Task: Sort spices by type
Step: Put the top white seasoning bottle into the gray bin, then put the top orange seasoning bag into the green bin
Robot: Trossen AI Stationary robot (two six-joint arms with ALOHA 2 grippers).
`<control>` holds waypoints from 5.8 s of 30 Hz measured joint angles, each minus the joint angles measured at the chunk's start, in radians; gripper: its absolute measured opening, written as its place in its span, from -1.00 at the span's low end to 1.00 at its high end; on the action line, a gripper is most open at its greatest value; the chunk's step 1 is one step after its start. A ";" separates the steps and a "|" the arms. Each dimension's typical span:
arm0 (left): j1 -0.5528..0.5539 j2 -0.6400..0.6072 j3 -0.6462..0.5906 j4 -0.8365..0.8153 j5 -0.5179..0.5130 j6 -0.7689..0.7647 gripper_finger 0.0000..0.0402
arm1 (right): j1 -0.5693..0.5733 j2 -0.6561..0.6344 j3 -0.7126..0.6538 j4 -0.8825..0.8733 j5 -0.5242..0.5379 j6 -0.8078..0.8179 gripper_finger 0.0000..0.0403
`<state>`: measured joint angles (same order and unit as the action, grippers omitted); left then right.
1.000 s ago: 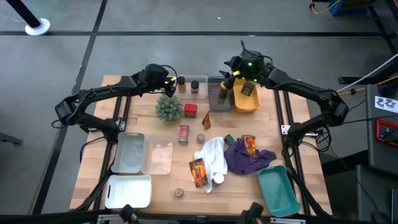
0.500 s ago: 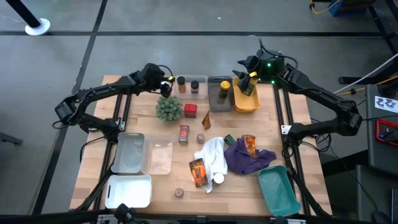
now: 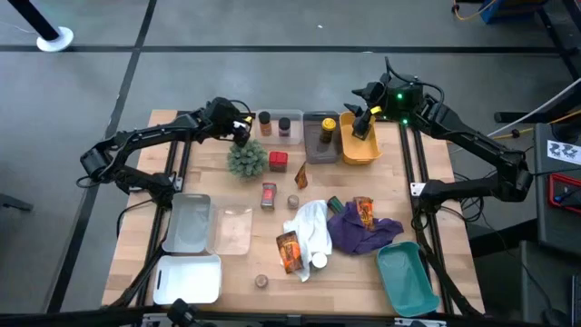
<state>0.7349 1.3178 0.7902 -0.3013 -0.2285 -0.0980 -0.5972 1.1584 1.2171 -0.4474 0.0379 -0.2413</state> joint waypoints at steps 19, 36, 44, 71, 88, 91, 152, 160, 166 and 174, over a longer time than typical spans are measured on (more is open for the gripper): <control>0.001 0.114 0.000 0.119 0.012 0.053 0.27 | 0.001 0.002 0.000 -0.024 -0.003 0.001 0.12; 0.013 0.041 0.047 0.067 0.008 0.099 -0.07 | 0.001 0.002 0.000 -0.084 -0.028 0.001 0.12; -0.004 -0.125 0.175 -0.067 0.007 0.132 -0.07 | 0.002 0.002 -0.001 -0.113 -0.244 0.002 0.12; -0.590 -0.593 0.241 -1.010 0.195 -0.502 -0.07 | 0.002 0.164 -0.001 -0.101 -0.346 0.001 0.12; -0.965 -0.448 0.230 -1.173 0.176 -1.000 -0.07 | 0.002 0.176 -0.001 -0.100 -0.346 0.001 0.12; -1.018 -0.403 0.230 -1.185 0.089 -1.070 -0.07 | 0.002 0.176 -0.001 -0.100 -0.346 0.000 0.12; -1.500 0.201 0.241 -1.217 -0.104 -1.989 0.26 | 0.002 0.176 -0.001 -0.101 -0.414 -0.060 0.12; -1.520 0.103 0.245 -1.207 -0.114 -1.997 0.26 | 0.005 0.194 -0.001 -0.093 -0.462 -0.133 0.12; -1.521 0.052 0.251 -1.209 -0.158 -1.968 0.26 | 0.062 0.252 0.000 -0.087 -0.465 -0.230 0.12; -1.521 0.010 0.301 -1.206 -0.231 -1.899 0.26 | 0.178 0.340 0.000 -0.027 -0.437 -0.434 0.12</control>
<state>-0.7860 1.3273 1.0910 -1.5075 -0.4599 -1.9974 -0.4190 1.4986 1.2167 -0.4747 -0.3988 -0.6757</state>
